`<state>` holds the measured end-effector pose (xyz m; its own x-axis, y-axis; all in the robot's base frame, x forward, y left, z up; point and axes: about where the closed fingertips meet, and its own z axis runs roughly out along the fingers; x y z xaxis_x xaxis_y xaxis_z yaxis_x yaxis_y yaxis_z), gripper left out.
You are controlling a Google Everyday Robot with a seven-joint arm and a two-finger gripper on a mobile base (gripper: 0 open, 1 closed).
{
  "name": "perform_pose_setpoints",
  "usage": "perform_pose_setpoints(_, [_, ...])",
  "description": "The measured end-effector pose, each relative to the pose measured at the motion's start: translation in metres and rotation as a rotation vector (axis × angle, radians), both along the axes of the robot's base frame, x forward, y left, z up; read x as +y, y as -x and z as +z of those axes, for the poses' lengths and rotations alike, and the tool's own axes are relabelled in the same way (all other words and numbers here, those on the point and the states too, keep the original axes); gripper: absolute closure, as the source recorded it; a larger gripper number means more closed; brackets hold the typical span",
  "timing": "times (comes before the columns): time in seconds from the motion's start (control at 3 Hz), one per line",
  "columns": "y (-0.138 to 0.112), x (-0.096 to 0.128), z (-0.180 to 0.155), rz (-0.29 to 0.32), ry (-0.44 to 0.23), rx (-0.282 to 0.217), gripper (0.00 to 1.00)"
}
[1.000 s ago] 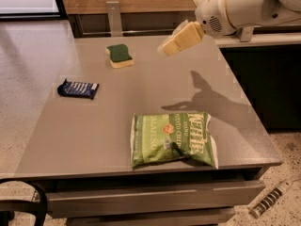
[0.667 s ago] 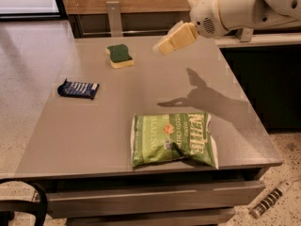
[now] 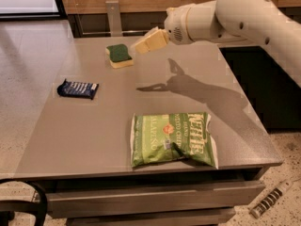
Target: Pick sponge
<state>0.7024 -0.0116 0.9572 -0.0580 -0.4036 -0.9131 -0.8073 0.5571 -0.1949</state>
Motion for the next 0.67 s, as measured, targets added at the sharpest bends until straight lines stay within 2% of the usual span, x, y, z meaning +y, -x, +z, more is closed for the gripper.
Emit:
perform_pose_setpoints(0.33, [-0.025,0.018,-0.013,-0.002,-0.030,-0.004,0.00])
perform_pose_setpoints(0.67, [-0.047,0.042,-0.032,0.015,-0.022,0.015,0.00])
